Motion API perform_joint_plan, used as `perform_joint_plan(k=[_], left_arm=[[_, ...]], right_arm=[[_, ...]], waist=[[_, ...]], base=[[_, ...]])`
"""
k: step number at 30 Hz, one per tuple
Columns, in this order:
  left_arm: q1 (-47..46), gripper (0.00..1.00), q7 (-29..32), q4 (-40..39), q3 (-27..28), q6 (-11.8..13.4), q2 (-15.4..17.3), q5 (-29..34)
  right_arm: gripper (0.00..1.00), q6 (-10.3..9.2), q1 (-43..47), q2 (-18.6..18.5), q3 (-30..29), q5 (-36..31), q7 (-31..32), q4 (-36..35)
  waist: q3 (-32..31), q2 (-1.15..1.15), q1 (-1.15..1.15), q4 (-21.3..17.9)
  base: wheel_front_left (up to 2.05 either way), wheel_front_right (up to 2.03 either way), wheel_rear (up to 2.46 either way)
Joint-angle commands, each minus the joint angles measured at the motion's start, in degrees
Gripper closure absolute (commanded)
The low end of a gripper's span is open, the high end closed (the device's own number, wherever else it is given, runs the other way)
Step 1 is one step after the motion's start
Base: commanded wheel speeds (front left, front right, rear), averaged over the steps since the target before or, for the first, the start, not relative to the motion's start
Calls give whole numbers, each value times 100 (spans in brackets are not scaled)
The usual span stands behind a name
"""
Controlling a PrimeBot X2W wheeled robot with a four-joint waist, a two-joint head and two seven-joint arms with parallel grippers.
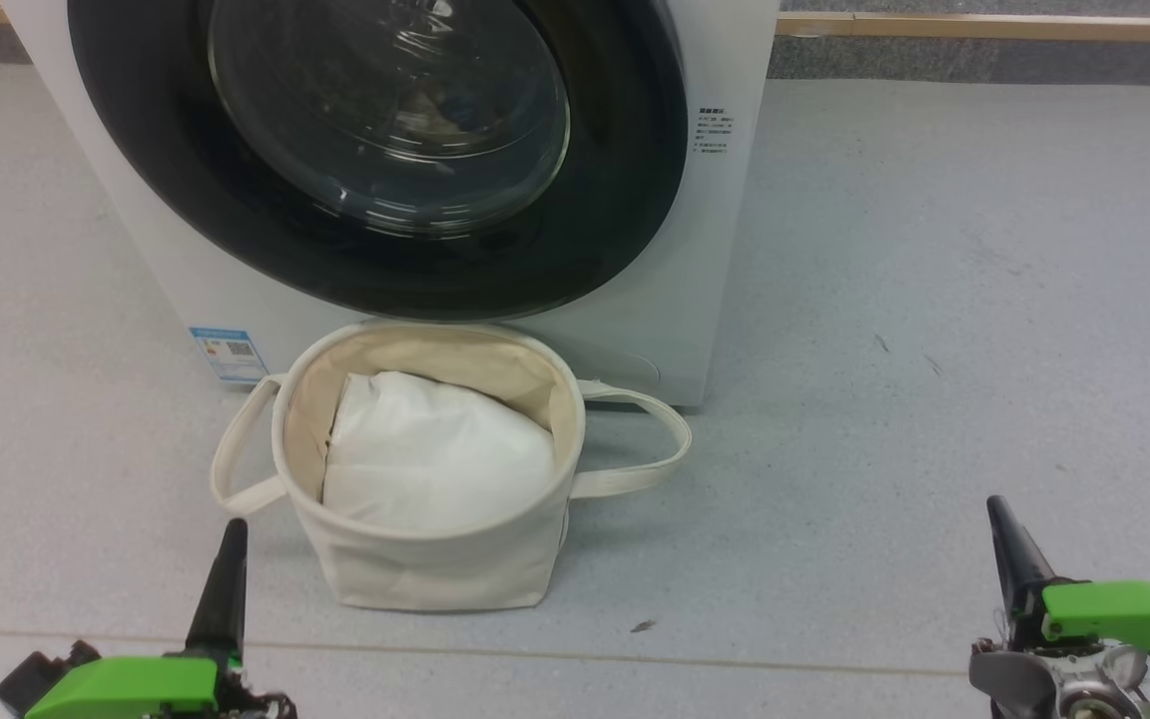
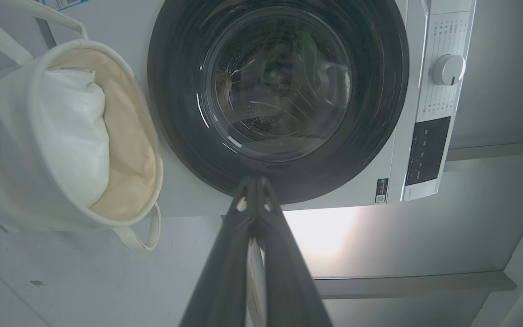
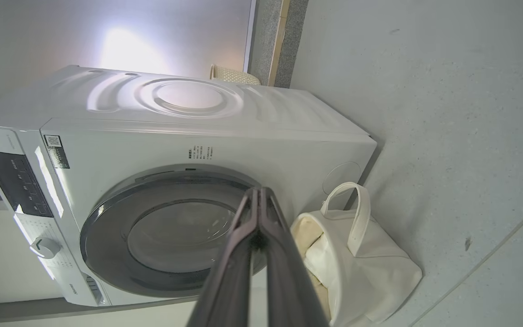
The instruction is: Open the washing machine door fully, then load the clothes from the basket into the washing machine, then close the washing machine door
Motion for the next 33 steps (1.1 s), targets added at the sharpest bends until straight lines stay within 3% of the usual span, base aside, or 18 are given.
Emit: perform_joint_plan(k=[1, 16, 33], left_arm=[[-153, 100, 56, -226, 218, -36, 22, -117], [-138, 100, 297, -297, 351, -41, -117, -823], [-138, 100, 296, -297, 350, -41, -117, -824]], right_arm=[[100, 0, -98, 12, 52, 141, 69, -238], [100, 0, -74, 84, -151, 966, 319, -318], [100, 0, -74, 89, -158, 960, 325, -317]], waist=[[-1, 0, 0, 2], [-10, 0, 0, 22], [-10, 0, 0, 22]], base=[[0, 0, 0], [0, 0, 0], [0, 0, 0]])
